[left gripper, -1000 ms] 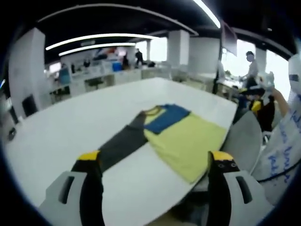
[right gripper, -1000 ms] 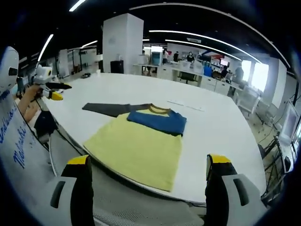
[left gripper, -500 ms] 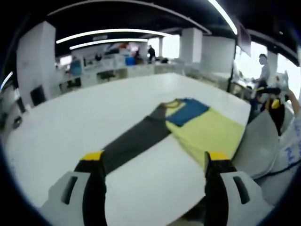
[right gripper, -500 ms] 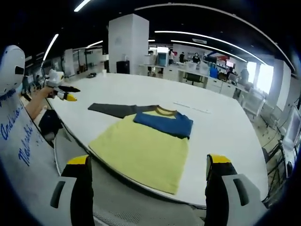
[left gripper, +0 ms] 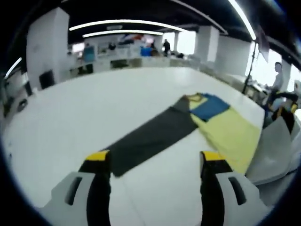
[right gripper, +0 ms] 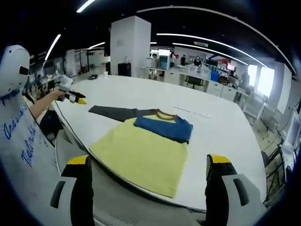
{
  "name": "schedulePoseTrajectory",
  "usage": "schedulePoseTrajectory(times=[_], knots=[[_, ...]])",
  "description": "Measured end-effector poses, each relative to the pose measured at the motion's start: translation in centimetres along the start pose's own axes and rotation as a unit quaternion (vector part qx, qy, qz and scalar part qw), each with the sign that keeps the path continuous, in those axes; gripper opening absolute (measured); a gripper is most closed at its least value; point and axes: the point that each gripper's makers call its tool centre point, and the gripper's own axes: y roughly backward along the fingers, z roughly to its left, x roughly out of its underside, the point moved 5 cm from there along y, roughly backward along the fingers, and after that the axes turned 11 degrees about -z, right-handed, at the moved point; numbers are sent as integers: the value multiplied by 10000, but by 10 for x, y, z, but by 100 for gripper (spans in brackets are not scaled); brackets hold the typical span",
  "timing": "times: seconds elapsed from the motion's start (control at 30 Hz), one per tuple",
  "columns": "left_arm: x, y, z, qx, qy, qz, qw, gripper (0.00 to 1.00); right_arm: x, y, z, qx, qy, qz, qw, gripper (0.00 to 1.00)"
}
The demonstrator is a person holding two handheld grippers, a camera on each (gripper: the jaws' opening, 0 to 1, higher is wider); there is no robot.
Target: Fold the garment on the visible template until the final outline fits inside the template.
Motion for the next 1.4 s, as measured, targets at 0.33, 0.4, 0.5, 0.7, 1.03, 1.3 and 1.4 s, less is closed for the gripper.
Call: schedulePoseTrajectory(times=[0.33,0.4,0.5,0.7,1.03,1.3,1.4], knots=[[15,-21,24,-192,258,126,9994,65,-1,1,1,-116,28,-21,9999,100],[21,-23,31,-340,349,271,9984,64,-1,1,1,-129,36,1,9999,100],[26,-27,44,-608,407,353,9967,63,0,1,0,-139,31,12,9999,100],[32,-33,56,-784,464,344,9952,59,-1,1,-1,-125,54,34,9999,100],[43,-43,64,-843,757,489,9924,50,-5,-4,-1,-163,100,98,9998,100],[54,-50,74,-956,934,635,9890,44,-8,-10,1,-233,170,119,9995,100],[58,-51,77,-1041,897,640,9884,40,-8,-9,-1,-187,158,144,9996,100]])
